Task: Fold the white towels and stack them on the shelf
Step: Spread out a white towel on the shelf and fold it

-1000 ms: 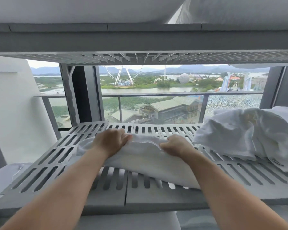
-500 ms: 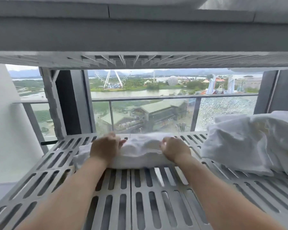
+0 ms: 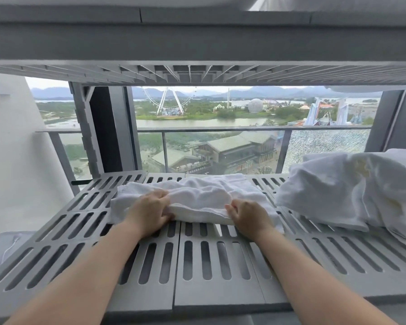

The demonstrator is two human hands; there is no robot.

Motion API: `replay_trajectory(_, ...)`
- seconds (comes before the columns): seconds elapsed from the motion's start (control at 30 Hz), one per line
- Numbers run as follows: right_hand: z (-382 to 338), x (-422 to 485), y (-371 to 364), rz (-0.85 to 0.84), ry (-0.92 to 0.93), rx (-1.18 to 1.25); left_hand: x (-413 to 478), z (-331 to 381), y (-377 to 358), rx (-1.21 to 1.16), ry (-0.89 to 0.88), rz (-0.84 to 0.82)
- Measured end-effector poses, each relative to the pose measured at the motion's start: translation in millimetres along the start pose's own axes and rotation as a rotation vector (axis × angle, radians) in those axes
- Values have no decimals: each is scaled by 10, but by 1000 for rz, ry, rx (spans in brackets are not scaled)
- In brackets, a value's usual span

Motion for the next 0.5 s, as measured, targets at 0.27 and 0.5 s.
replay_trajectory(0.27,-62,-499,227,22,44,-142,-461,239,235,-223,23,51)
replay_trajectory(0.5,-123,-890,344,24,71,-31,-953,516,280,-174,154,149)
Point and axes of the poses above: each hand's wrist, its own x-axis towards the middle knuckle, its own y-axis out of the back of the hand, z = x × y, the point moved 4 cm from there along x, towards the middle knuckle, and after that the axes turned 11 degrees about x, right-handed, at the moved point
